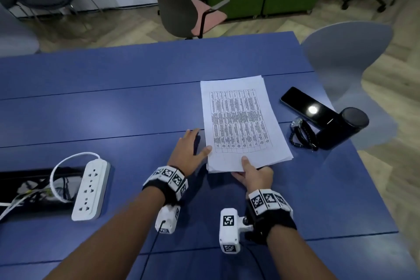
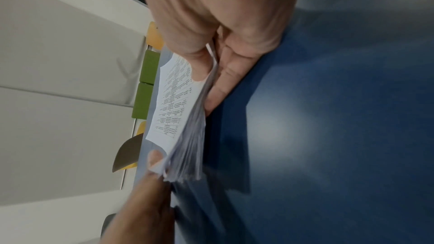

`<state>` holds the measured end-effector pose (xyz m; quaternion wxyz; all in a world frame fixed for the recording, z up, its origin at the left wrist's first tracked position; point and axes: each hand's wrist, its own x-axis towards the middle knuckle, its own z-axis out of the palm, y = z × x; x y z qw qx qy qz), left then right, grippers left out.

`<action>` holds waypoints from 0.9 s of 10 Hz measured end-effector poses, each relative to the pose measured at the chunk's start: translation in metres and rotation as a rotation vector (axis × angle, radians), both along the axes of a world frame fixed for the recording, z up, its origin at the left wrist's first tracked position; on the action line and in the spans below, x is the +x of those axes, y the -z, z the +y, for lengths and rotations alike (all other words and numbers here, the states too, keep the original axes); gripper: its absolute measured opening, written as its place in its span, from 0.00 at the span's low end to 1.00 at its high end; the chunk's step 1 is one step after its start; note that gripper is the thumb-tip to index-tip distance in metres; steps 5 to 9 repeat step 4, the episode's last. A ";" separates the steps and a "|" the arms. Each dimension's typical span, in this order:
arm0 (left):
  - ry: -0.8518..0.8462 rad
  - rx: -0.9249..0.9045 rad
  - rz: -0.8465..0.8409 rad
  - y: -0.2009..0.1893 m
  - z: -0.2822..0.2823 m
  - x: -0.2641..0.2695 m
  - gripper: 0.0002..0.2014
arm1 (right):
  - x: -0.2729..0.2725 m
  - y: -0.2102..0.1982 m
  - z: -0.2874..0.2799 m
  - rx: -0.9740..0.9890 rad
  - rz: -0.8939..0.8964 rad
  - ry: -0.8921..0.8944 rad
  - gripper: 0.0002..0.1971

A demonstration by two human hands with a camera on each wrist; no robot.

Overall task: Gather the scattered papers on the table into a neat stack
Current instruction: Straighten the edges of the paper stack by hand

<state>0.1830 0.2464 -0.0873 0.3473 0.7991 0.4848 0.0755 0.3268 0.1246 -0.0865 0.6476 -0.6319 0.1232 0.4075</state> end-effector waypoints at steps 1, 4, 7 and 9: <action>-0.009 0.000 -0.049 0.002 -0.026 -0.015 0.40 | 0.002 0.001 0.010 -0.012 0.035 0.007 0.05; 0.186 0.178 0.235 0.017 -0.153 -0.086 0.37 | -0.002 -0.018 -0.010 -0.094 0.076 -0.224 0.17; 0.186 0.178 0.235 0.017 -0.153 -0.086 0.37 | -0.002 -0.018 -0.010 -0.094 0.076 -0.224 0.17; 0.186 0.178 0.235 0.017 -0.153 -0.086 0.37 | -0.002 -0.018 -0.010 -0.094 0.076 -0.224 0.17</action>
